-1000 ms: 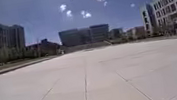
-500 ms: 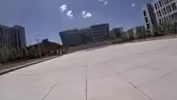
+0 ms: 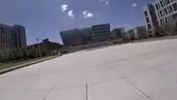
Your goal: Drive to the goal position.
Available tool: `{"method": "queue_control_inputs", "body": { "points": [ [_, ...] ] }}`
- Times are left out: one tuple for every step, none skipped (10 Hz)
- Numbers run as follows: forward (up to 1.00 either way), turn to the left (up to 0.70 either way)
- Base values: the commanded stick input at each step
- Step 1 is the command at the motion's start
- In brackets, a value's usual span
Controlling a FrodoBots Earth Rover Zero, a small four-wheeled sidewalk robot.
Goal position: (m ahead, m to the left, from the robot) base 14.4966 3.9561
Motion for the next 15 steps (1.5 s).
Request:
{"method": "queue_control_inputs", "body": {
  "points": [
    [0.5,0.0],
    [0.5,0.0],
    [0.5,0.0],
    [0.5,0.0],
    [0.5,0.0],
    [0.5,0.0],
    [0.5,0.0],
    [0.5,0.0],
    [0.5,0.0],
    [0.5,0.0],
    [0.5,0.0],
    [0.5,0.0],
    [0.5,0.0],
    [0.5,0.0],
    [0.5,0.0]
  ]
}}
